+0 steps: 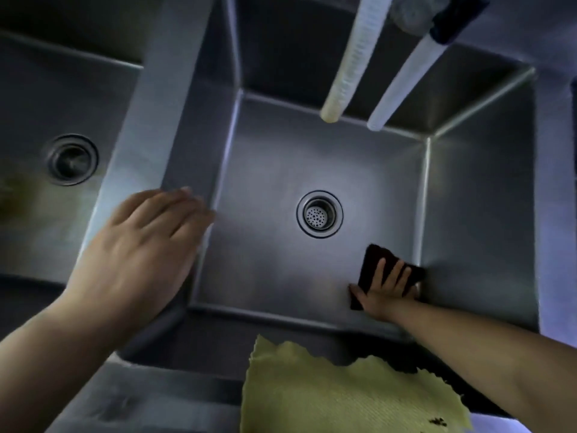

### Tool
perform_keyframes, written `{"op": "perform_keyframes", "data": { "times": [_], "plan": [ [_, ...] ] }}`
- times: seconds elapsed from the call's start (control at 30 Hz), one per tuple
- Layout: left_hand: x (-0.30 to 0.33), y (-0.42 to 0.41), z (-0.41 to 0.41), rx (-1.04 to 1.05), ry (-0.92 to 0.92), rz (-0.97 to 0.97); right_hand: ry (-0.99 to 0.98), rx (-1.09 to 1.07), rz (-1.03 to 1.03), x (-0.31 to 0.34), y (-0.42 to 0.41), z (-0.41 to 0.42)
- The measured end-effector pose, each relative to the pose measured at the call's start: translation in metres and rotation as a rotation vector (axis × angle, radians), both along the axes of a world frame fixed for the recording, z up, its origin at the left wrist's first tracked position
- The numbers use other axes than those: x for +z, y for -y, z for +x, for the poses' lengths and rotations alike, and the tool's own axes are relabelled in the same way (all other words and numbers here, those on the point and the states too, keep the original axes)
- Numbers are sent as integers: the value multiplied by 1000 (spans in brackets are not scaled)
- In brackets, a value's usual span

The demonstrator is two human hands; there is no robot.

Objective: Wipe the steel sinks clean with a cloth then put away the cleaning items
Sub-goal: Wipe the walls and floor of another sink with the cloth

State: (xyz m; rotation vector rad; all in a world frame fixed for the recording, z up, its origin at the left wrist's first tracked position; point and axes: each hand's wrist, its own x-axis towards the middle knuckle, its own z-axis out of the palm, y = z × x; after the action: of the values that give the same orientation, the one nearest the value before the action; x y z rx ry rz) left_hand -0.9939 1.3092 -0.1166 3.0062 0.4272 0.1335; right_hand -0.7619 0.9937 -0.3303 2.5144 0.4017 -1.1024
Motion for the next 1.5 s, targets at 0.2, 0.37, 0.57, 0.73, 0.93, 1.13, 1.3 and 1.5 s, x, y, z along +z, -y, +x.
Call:
{"op": "perform_keyframes", "data": {
  "times": [0.2,0.37,0.57,0.73,0.93,1.13,1.3,1.5],
  "plan": [
    [-3,2,-62,45,37,30,-66,-118,93,6,-57,-64],
    [-13,3,-69,161,92,-37,-167,357,240,0,-102,-109],
    [-16,-1,-70,163,109,-57,-123,621,382,-9,-186,-87],
    [-15,-5,-70,191,117,-117,8,650,486,-18,-260,-40],
    [-18,-7,-71,194,124,-129,87,592,528,-22,-313,-16],
    [-16,-6,-71,194,112,-126,-26,889,681,-12,-255,-87],
    [-13,-4,-70,197,107,-121,-269,1192,619,6,-198,-137],
    [-11,-4,-70,196,103,-112,-312,1487,669,35,-169,-128]
  ]
}}
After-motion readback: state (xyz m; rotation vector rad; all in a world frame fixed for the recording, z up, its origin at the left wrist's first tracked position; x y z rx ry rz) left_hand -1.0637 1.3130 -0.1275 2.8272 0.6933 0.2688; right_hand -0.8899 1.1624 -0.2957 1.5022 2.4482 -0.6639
